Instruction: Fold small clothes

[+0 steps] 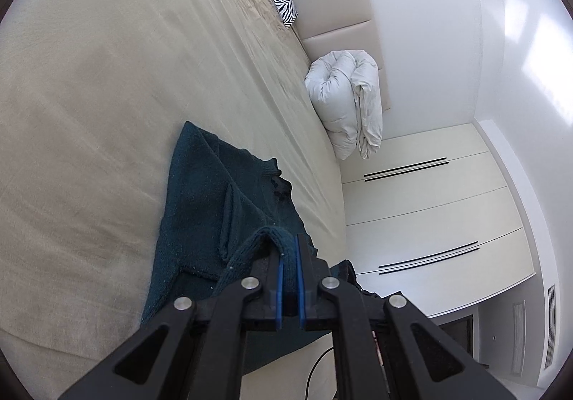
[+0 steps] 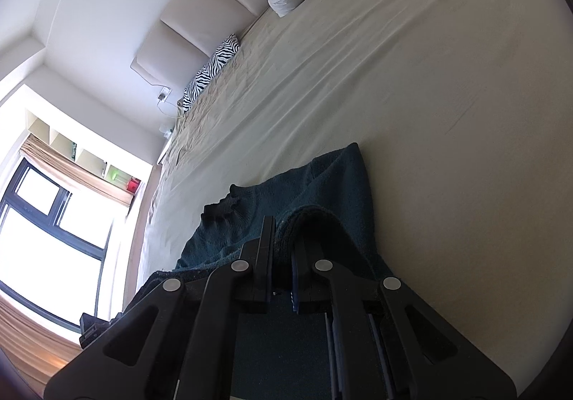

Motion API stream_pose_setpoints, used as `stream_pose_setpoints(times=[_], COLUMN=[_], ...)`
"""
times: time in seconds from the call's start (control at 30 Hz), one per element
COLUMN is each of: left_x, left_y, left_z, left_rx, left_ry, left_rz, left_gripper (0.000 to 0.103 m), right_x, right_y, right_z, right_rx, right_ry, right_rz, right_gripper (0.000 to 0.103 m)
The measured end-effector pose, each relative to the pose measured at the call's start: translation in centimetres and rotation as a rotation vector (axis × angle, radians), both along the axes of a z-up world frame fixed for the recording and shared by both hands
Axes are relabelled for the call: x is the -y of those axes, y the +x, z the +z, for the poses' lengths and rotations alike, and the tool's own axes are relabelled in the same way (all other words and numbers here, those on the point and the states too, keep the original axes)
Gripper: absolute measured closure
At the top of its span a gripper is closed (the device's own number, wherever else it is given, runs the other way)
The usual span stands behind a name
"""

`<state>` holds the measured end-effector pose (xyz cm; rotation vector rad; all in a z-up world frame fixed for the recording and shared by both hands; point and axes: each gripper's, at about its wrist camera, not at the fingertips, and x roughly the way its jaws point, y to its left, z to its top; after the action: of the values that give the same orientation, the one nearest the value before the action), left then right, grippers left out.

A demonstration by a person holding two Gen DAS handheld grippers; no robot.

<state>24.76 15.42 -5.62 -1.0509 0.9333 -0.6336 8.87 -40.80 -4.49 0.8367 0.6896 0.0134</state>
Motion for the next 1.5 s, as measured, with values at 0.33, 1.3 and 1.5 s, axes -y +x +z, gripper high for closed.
stream_pose_setpoints(times=[0.33, 1.3, 1.5], left_x=[0.2, 1.3, 2.7], left_y=[6.0, -0.6, -2.8], left_z=[-2.2, -3.5, -4.0], left_rx=[-0.035, 0.028, 0.034], left_ry=[0.047, 0.310, 0.387], left_rz=[0.016, 0.024, -0.014], left_gripper=[0.096, 0.045, 0.045], right_x=[0.7, 1.6, 2.2], right_y=[6.9, 2.7, -0.7], right_z=[-2.4, -5.0, -5.7], right_rx=[-0.058, -0.095, -0.109], right_ry=[-0.009, -0.148, -0.107], right_rz=[-0.032, 0.014, 0.043], right_gripper=[0.097, 0.043, 0.054])
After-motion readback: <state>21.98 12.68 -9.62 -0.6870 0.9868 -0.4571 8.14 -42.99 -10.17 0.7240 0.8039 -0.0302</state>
